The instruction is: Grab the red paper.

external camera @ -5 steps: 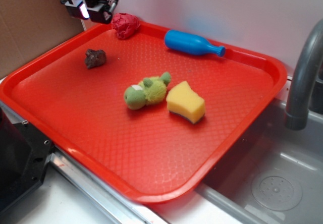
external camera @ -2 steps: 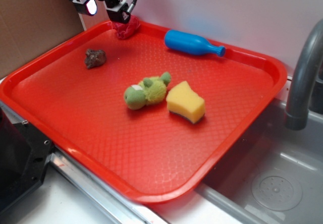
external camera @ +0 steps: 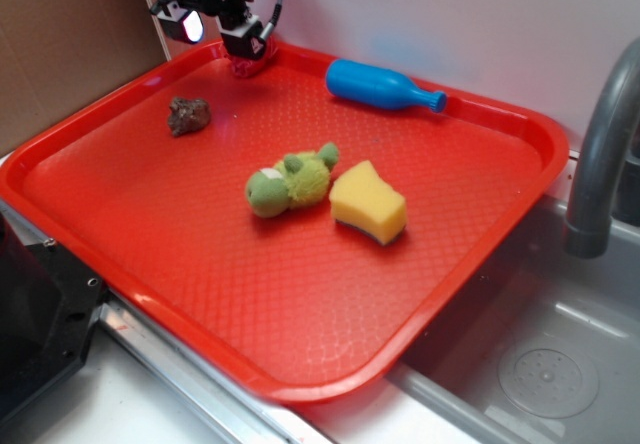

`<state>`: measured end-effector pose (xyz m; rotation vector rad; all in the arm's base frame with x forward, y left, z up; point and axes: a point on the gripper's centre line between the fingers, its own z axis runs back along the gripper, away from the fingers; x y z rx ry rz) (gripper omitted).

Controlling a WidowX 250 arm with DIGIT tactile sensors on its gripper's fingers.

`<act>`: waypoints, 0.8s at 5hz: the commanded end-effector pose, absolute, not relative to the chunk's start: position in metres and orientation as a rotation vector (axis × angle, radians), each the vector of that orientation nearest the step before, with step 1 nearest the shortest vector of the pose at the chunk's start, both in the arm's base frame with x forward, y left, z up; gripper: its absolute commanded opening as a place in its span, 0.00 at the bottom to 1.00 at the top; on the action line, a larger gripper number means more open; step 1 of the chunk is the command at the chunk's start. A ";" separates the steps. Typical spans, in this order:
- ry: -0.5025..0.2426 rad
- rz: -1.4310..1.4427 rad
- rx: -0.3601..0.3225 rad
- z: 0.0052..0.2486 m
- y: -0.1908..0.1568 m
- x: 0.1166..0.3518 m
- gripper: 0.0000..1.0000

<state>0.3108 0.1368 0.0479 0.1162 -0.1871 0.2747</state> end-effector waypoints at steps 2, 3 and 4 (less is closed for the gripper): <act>-0.213 0.265 0.146 0.032 0.154 0.331 1.00; -0.197 0.255 0.147 0.022 0.153 0.336 1.00; -0.176 0.247 0.136 0.010 0.152 0.343 1.00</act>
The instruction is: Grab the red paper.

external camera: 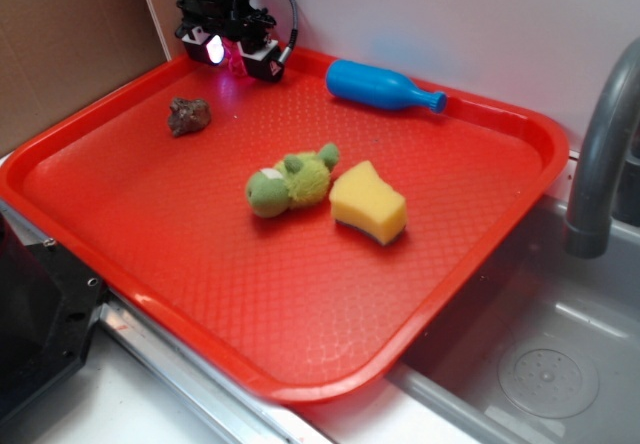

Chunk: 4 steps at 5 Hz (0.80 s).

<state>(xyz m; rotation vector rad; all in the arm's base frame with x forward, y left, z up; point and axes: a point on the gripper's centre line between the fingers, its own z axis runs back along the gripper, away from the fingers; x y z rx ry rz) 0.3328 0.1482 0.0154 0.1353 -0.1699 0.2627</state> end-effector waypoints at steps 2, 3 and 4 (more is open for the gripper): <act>-0.273 0.300 0.091 0.037 0.151 0.347 1.00; -0.277 0.324 0.080 0.037 0.155 0.349 0.00; -0.269 0.324 0.087 0.035 0.155 0.348 0.00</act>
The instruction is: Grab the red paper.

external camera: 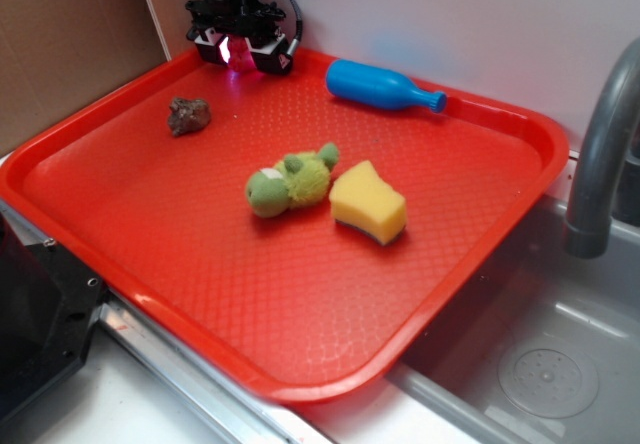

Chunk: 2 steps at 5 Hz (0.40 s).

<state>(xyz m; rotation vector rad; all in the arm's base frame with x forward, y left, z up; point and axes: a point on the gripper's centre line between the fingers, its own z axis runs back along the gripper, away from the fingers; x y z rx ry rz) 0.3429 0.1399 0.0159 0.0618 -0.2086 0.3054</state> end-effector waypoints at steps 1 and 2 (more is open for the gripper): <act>-0.238 0.315 0.101 0.041 0.152 0.337 0.00; -0.187 0.309 0.096 0.069 0.138 0.307 0.00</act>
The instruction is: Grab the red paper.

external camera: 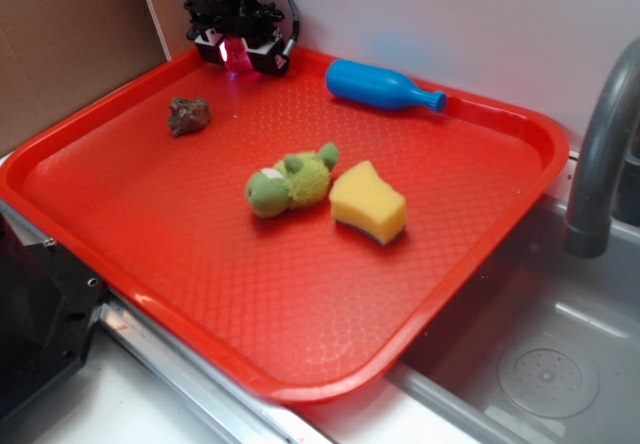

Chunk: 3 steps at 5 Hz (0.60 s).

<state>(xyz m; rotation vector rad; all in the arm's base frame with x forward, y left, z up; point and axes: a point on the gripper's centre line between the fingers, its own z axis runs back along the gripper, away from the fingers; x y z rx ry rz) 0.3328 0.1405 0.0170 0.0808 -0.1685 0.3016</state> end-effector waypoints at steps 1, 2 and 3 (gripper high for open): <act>-0.145 0.249 0.007 0.120 0.107 0.258 0.00; -0.078 0.254 -0.072 0.174 0.090 0.217 0.00; -0.014 0.267 -0.116 0.226 0.071 0.192 0.00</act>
